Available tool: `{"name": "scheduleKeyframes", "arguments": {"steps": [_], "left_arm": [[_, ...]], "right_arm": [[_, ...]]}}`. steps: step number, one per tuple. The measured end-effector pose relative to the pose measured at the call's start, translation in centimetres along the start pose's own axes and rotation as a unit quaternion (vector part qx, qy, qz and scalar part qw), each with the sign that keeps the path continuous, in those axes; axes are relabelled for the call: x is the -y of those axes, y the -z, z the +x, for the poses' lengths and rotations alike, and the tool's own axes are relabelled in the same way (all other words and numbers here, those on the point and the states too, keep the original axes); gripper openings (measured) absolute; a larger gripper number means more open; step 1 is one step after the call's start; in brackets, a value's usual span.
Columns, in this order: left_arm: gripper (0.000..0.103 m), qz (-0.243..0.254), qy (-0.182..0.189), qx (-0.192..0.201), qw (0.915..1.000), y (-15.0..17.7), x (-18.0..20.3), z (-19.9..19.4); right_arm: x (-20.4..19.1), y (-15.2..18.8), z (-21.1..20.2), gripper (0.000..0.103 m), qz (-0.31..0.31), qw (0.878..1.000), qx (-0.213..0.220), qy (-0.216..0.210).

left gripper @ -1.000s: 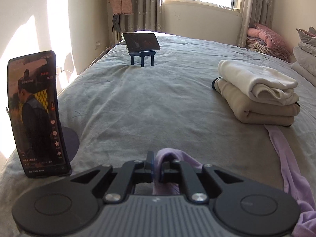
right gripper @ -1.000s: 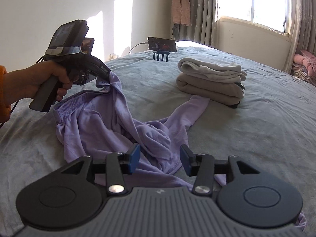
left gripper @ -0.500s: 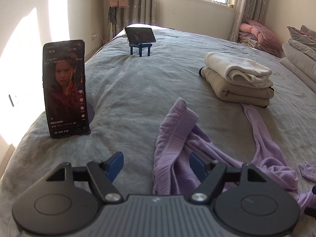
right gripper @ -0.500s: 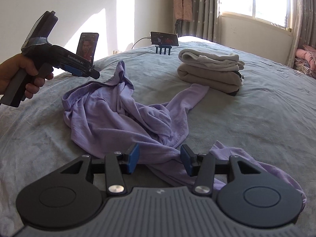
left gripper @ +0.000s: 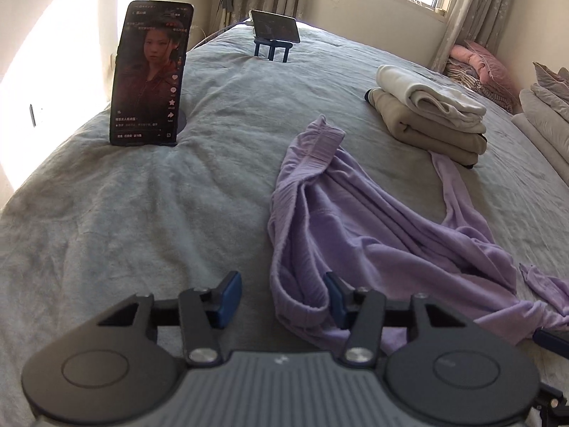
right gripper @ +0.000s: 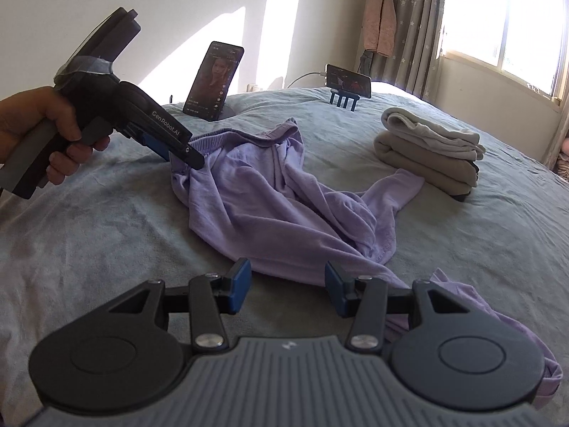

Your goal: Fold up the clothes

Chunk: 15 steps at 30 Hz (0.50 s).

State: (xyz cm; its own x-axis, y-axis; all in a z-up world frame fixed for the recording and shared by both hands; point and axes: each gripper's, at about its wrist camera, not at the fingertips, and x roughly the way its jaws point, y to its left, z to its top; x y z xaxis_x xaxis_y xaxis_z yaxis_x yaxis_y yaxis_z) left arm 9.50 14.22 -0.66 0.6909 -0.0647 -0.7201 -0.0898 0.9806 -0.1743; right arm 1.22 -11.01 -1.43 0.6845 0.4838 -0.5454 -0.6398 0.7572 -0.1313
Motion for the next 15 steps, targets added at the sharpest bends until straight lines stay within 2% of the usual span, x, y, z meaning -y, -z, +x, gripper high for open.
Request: {"name": "scheduleKeyframes", "arguments": {"steps": [7,9,11,12,13,15], "left_arm": [[0.024,-0.079,0.002,0.037,0.9962,1.3,-1.5,-0.5],[0.014,-0.101,0.008,0.042,0.9939,1.4,-2.3,-0.4],[0.008,-0.124,0.016,0.047,0.9910,1.4,-3.1,-0.4],[0.007,-0.131,0.019,0.048,0.9900,1.4,-3.4,-0.5],[0.007,-0.138,0.021,0.050,0.9889,1.5,-3.7,-0.9],[0.006,-0.153,0.027,0.053,0.9863,1.7,-4.3,-1.6]], "right_arm": [[-2.7,-0.4,2.5,0.049,-0.065,0.998,-0.013,-0.022],[-3.3,-0.4,3.4,0.039,-0.084,0.996,-0.018,-0.013],[-3.6,-0.4,4.3,0.011,-0.093,0.995,-0.026,-0.008],[-3.6,-0.5,4.5,0.004,-0.094,0.995,-0.030,-0.009],[-3.6,-0.6,4.5,0.000,-0.092,0.995,-0.033,-0.008],[-3.4,-0.9,3.9,0.000,-0.084,0.996,-0.037,-0.009]]}}
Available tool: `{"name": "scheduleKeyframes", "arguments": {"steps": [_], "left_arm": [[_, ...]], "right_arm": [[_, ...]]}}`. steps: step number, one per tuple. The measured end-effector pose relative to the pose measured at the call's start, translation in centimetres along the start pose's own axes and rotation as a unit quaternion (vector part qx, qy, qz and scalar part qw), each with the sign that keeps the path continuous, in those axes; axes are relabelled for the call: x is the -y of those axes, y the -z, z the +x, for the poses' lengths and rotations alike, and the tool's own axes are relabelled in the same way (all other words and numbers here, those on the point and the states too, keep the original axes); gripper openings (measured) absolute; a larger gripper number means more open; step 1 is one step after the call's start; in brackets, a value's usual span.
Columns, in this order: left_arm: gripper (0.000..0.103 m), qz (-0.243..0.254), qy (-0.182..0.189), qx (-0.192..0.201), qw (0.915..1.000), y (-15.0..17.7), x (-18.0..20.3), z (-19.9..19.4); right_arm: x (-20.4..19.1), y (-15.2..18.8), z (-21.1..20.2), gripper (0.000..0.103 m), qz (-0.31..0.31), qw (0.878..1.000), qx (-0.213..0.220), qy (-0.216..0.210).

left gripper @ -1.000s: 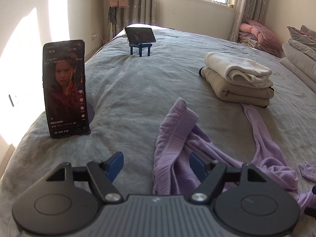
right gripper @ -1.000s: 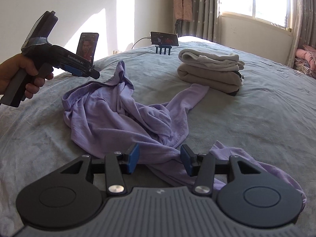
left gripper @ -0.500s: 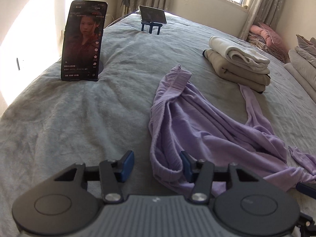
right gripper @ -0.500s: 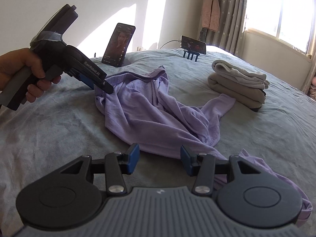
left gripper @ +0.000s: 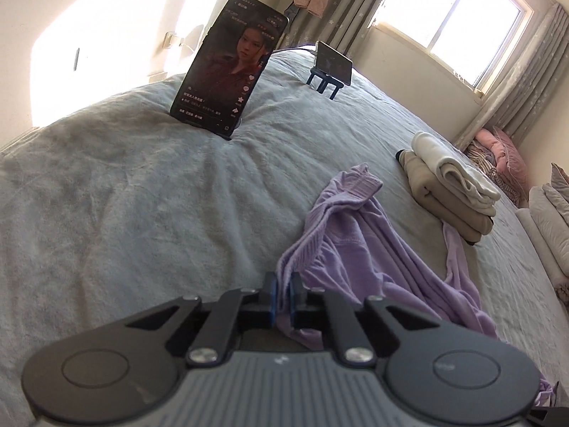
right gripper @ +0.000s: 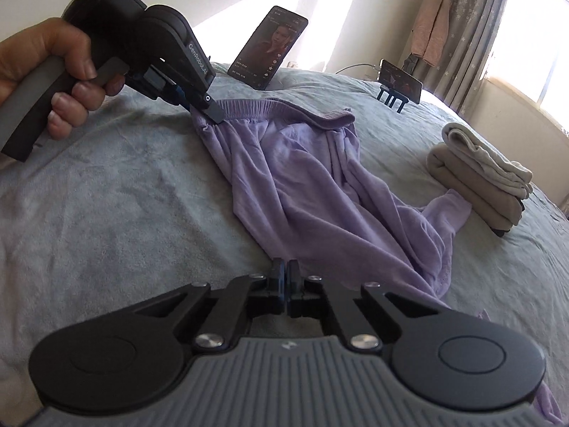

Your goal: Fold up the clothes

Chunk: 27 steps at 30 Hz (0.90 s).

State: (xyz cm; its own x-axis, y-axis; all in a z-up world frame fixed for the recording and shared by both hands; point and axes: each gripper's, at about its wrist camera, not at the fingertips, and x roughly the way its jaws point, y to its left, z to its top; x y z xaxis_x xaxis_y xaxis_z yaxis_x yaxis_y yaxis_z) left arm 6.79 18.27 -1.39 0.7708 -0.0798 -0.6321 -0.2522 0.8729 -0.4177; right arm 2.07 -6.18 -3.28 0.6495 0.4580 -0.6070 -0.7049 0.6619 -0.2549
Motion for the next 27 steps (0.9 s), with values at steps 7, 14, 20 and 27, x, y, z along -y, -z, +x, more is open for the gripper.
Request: {"name": "scheduleKeyframes", "arguments": {"steps": [7,14,20,27], "left_arm": [[0.006,-0.058,0.034,0.005,0.9977,-0.2,-3.0,-4.6],[0.006,-0.069,0.042,0.007,0.9967,2.3,-5.8,-9.9],[0.007,-0.052,0.036,-0.021,0.9978,4.7,-7.5,-10.8],[0.029,-0.031,0.066,-0.006,0.9973,5.5,-7.6,-10.5]], "right_arm": [[1.4,-0.2,-5.9,0.000,0.051,0.998,0.005,-0.039],[-0.9,0.0,-9.6,0.000,0.053,0.995,-0.024,-0.087],[-2.6,-1.6,-9.7,0.014,0.061,0.991,-0.044,-0.109],[-3.0,-5.1,-7.0,0.064,0.095,0.990,-0.022,-0.104]]}}
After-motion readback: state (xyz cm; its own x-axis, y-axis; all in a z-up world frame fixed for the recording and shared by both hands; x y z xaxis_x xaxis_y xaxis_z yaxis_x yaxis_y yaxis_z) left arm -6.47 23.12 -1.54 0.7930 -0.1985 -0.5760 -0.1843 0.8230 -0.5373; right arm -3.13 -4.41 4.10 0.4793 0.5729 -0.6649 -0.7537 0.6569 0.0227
